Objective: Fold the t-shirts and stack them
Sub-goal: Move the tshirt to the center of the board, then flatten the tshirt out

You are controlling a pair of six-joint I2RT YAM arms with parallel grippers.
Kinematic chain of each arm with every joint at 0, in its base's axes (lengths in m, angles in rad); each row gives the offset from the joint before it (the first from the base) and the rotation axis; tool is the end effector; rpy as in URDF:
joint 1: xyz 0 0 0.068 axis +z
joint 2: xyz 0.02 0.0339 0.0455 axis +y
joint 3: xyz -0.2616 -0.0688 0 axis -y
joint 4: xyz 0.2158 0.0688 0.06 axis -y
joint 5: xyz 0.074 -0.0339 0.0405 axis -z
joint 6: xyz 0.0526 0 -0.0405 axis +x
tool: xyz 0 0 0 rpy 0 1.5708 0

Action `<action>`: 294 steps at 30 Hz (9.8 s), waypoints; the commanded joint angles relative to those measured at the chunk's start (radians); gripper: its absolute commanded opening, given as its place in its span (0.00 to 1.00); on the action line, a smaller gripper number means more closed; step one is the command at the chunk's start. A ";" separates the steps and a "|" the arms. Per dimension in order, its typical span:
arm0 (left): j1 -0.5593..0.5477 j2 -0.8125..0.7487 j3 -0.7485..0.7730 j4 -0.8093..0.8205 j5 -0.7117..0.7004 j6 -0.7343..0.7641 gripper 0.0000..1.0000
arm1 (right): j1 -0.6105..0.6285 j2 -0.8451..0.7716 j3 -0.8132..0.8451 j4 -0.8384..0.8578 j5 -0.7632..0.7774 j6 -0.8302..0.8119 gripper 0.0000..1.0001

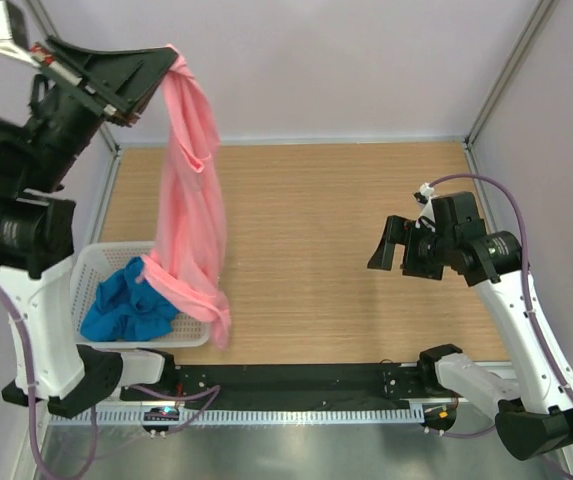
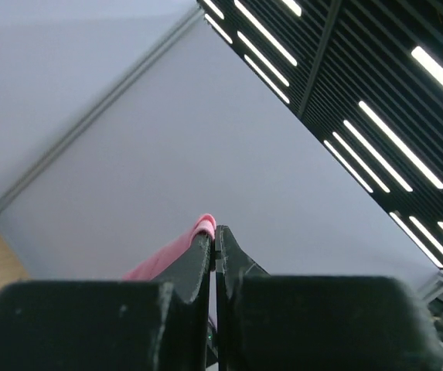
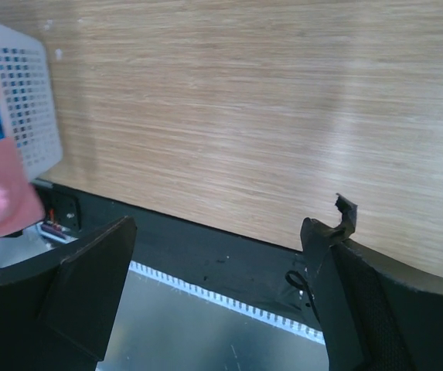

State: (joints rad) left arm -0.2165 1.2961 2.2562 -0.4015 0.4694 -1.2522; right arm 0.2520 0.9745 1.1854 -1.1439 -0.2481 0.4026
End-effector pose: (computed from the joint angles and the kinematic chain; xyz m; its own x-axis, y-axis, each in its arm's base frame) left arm 0.1181 -0.0503 0.6406 -0.3756 -0.7846 -0.4933 0.6689 0.1389 -0.7302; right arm 0.1381 0.0489 0.3334 -0.8660 0.1692 -0.4705 -0.0478 0.9087 0.4148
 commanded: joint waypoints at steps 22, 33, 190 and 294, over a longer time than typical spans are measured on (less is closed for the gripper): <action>-0.452 0.168 -0.581 -0.517 -0.322 0.376 0.89 | 0.004 0.003 -0.082 0.096 -0.149 0.042 0.92; -0.452 0.192 -0.980 -0.480 -0.336 0.375 0.71 | 0.009 0.435 -0.043 0.360 -0.209 0.094 0.91; -0.434 -0.144 -0.676 -0.530 -0.509 0.816 0.00 | 0.444 0.020 0.310 -0.319 0.886 0.299 0.01; -0.662 0.125 -1.049 -0.372 -0.588 0.703 0.60 | 0.044 0.279 -0.164 0.143 0.299 0.147 0.66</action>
State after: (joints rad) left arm -0.8818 1.3426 1.2007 -0.7681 -0.2192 -0.5819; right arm 0.2989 1.2510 1.0542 -1.0489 0.0494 0.5674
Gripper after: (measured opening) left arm 0.597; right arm 0.647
